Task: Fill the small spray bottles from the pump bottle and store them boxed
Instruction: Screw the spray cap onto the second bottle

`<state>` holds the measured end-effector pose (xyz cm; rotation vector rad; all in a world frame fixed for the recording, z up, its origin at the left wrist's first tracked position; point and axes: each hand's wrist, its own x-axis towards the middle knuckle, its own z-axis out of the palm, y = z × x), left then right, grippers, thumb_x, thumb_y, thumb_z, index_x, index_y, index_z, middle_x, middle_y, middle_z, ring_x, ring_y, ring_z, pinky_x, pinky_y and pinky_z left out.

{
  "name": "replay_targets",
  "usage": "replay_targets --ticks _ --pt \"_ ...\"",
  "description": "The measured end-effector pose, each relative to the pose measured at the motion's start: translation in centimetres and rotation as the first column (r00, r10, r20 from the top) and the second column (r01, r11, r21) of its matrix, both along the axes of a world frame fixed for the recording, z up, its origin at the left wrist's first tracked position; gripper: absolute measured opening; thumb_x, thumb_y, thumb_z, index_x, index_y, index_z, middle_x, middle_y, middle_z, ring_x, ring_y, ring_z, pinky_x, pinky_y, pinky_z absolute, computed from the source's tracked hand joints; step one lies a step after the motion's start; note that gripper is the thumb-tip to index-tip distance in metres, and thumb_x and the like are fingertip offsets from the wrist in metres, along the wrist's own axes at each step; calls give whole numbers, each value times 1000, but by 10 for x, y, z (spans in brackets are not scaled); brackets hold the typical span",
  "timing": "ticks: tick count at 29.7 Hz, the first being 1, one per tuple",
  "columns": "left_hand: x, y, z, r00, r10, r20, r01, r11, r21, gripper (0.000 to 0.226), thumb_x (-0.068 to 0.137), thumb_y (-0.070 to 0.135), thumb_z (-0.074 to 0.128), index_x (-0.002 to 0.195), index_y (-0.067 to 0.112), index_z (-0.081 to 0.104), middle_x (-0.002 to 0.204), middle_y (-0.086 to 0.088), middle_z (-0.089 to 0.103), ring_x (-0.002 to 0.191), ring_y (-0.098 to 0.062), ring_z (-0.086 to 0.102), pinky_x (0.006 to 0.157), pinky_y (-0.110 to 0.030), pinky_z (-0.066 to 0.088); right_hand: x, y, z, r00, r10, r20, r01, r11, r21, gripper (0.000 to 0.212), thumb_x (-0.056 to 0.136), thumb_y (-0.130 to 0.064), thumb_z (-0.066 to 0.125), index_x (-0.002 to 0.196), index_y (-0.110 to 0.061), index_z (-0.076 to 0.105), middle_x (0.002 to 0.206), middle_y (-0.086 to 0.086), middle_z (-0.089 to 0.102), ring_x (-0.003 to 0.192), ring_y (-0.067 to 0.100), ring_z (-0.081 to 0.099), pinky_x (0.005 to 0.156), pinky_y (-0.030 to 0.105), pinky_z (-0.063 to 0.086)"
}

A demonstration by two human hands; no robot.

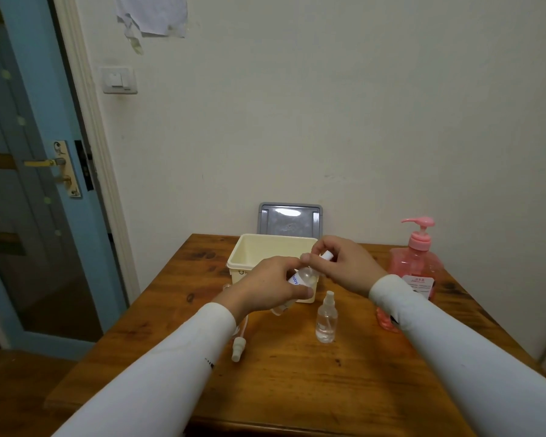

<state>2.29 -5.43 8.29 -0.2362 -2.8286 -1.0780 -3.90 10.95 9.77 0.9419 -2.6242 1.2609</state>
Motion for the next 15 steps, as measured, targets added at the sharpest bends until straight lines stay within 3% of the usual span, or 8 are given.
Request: replay_targets --ticks 4,8,10,15 --pt "1 -1 2 1000 4 -2 -4 1000 9 41 85 33 69 123 23 58 109 1 65 92 -15 63 83 -30 56 2 -2 1 999 -27 -24 27 999 -27 34 88 -52 54 80 -21 64 73 -4 65 65 10 60 60 21 47" --pt "0 -4 3 1000 22 -1 -22 1000 -5 40 85 33 69 123 24 58 109 3 63 93 -14 61 82 -27 55 1 7 5 981 114 159 -109 993 -40 15 87 -27 63 94 -15 68 78 2 70 67 15 66 61 22 52" --pt "0 -6 2 1000 25 5 -25 1000 -5 40 85 32 70 122 24 58 108 3 62 93 -15 61 81 -28 55 -2 9 6 970 146 196 -145 989 -23 17 85 -23 65 97 -12 67 79 4 71 68 15 69 63 24 54" --pt "1 -3 0 1000 16 5 -16 1000 1 41 85 31 69 123 23 57 109 1 63 94 -15 62 83 -29 55 -2 7 2 984 63 166 -70 997 36 31 84 -44 64 91 -14 66 73 1 69 61 9 65 58 18 49"
